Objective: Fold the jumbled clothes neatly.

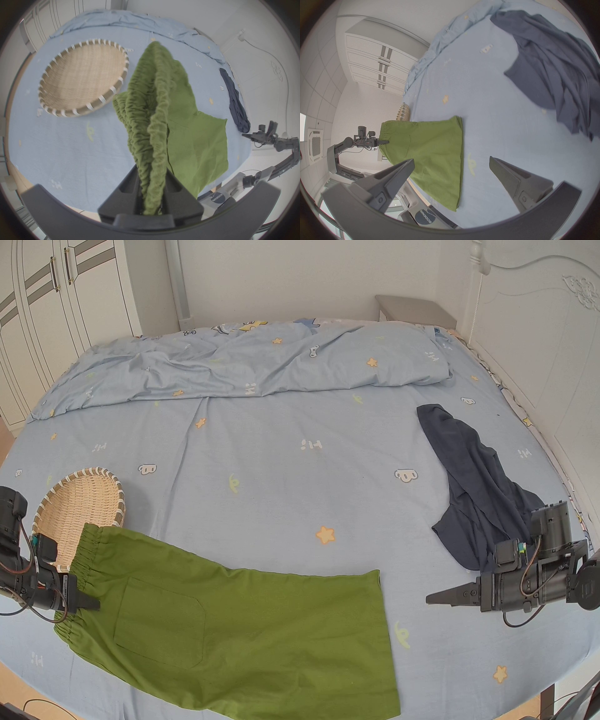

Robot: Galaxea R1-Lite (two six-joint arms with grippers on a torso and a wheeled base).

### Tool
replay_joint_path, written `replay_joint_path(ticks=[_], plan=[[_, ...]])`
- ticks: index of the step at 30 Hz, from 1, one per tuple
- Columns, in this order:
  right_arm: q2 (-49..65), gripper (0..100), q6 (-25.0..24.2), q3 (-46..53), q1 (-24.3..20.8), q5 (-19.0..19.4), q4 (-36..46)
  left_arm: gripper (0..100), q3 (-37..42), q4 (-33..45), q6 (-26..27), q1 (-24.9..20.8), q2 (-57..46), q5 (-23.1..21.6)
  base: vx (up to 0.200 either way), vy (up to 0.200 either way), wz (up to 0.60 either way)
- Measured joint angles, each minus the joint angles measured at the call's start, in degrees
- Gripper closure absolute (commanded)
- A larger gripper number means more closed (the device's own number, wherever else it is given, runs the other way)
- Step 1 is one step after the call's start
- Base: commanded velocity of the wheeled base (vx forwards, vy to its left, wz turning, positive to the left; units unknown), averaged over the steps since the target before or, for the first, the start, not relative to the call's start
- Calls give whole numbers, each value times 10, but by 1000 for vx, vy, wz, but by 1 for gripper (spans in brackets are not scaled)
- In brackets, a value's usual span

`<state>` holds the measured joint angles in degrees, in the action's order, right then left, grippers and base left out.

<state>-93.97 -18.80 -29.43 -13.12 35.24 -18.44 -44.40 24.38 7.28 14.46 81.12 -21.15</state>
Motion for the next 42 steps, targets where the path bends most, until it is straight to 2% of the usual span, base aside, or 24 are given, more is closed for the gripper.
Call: replay_joint_path(ticks=[6,12,17,23,30,35,42], plan=[[15,0,-4,-26,-19,-8,4,100,-32,20,3,-29,-24,38,0,0,0],[19,0,-2,-27,-15,-8,4,100,-68,90,-14,-106,-42,70,0,0,0],[20,0,-2,-28,-7,-9,4,100,-123,138,-67,-203,-56,84,0,0,0],[21,0,-2,-28,-2,-9,5,100,-169,159,-134,-326,-62,106,0,0,0],[23,0,-2,-30,1,-9,5,100,-197,151,-271,-478,-35,131,0,0,0],[23,0,-2,-29,3,-9,5,100,-205,103,-343,-543,-1,137,0,0,0],[23,0,-1,-28,5,-10,5,100,-218,95,-361,-600,33,138,0,0,0]])
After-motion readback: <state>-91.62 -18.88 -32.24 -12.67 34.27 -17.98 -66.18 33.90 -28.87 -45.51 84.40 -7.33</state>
